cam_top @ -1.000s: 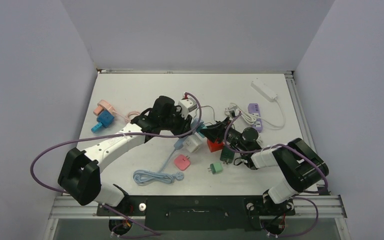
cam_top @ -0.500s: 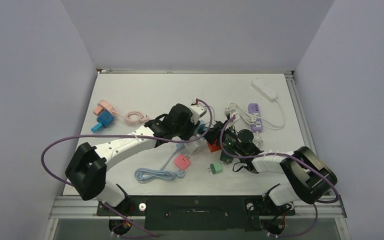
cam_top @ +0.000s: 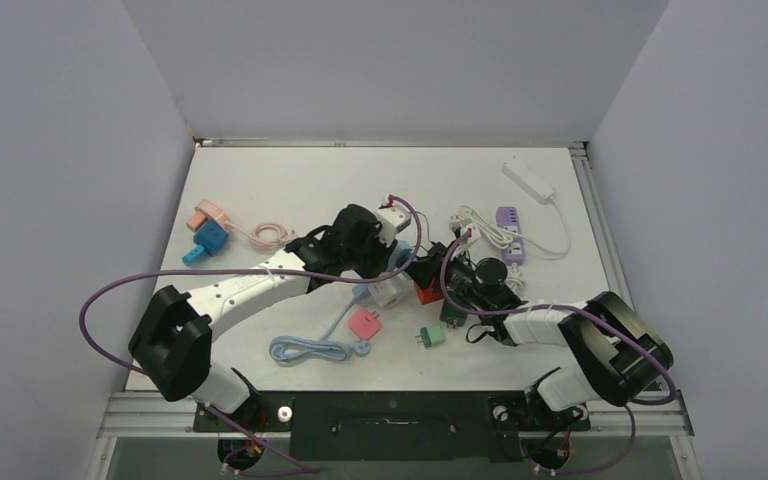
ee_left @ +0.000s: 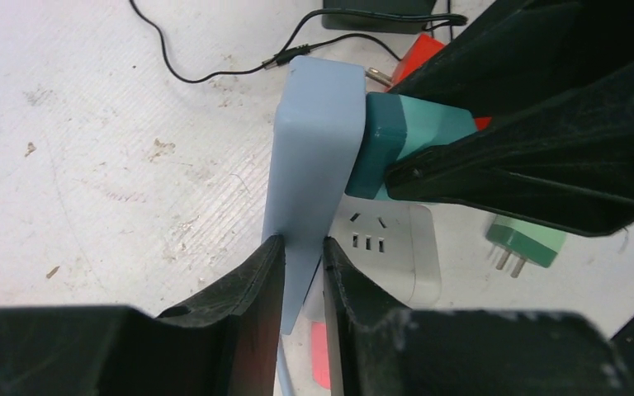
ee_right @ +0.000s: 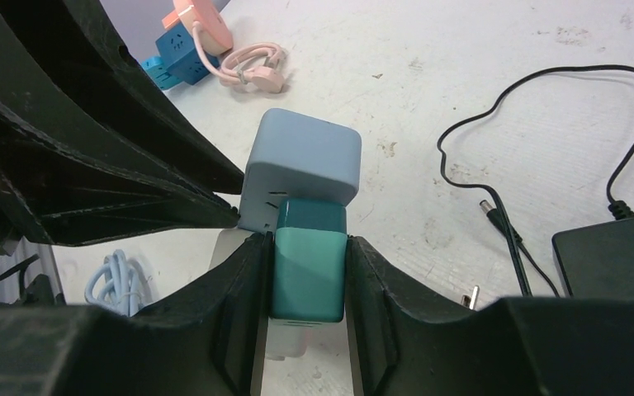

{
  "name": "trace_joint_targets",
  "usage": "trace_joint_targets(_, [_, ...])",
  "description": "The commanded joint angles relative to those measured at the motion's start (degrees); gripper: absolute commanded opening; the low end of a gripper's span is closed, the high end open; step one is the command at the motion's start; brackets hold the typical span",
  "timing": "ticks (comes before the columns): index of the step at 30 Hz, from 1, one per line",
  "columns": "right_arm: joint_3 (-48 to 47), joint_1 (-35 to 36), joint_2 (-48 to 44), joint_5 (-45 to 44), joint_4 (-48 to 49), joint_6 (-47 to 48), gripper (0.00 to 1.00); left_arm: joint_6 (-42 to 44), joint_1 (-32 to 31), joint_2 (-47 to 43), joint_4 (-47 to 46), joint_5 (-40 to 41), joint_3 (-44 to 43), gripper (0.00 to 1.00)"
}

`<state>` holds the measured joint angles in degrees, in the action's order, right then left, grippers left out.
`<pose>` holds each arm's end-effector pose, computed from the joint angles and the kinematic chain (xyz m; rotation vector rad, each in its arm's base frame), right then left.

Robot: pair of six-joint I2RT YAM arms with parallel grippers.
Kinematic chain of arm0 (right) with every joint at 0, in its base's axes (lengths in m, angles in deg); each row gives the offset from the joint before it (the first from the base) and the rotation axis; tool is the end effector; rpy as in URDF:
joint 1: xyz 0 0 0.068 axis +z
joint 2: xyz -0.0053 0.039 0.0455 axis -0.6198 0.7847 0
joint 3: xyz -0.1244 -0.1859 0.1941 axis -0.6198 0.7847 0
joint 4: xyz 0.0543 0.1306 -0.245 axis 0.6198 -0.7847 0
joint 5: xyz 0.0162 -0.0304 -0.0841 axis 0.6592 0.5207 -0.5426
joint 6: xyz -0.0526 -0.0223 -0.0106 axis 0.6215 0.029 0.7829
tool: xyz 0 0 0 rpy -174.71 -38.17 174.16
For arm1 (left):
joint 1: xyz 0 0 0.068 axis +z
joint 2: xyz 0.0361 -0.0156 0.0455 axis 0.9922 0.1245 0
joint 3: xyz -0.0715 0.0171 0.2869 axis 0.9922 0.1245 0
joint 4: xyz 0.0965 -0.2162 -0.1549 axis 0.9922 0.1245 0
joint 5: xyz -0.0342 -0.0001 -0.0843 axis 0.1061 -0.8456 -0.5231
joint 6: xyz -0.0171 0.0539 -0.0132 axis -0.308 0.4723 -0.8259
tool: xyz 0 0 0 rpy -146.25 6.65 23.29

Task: Pull the plug off the socket
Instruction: Remove the plug from the socket.

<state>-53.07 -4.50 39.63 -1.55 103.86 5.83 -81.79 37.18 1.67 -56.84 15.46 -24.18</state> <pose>0.2162 0.1617 0.1782 -0.3349 1.7592 1.1104 0.2499 -0.2546 0.2670 0.8633 2.1752 -0.3960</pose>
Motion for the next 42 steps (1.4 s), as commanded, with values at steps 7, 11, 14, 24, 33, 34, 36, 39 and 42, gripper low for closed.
trace_joint_targets(7, [-0.11, -1.99, 1.99, 9.29, 8.52, -1.00, 0.05, 1.57, 5.66, -4.56, -4.78, -13.83, -1.80, 0.22])
trace_joint_targets(11, [-0.06, -1.98, 1.99, 9.40, 8.63, -1.34, 0.05, 4.38, 6.40, -4.41, -2.39, -17.02, -2.85, 0.53])
trace_joint_targets(14, [-0.09, -1.98, 2.11, 9.49, 8.88, -1.46, 0.05, 7.23, 6.39, -4.74, 0.18, -19.44, -3.60, 0.69])
trace_joint_targets(24, [-0.27, -1.37, 2.33, 10.66, 9.62, -1.58, 0.05, 6.49, 6.22, -0.18, 0.44, -14.62, -4.68, 0.74])
trace_joint_targets(33, [-0.46, -1.02, 1.95, 10.72, 9.48, -1.38, 0.05, 5.30, 6.14, 2.97, -1.04, -15.76, -4.85, 0.58])
trace_joint_targets(34, [-0.39, -1.02, 1.89, 10.74, 9.47, -1.34, 0.05, 5.20, 6.00, 3.40, -1.03, -15.76, -4.89, 0.58])
trace_joint_targets(36, [-0.37, -1.02, 1.73, 10.67, 9.35, -1.31, 0.05, 5.25, 5.67, 4.13, -0.85, -15.62, -5.10, 0.58])
trace_joint_targets(39, [-0.30, -0.97, 1.46, 10.42, 9.07, -1.13, 0.05, 5.40, 5.13, 5.02, -0.72, -15.67, -5.40, 0.35])
trace_joint_targets(42, [-0.51, -1.01, 0.64, 8.76, 7.13, -0.62, 0.05, 5.52, 4.91, 5.32, -0.49, -15.45, -5.59, 0.11])
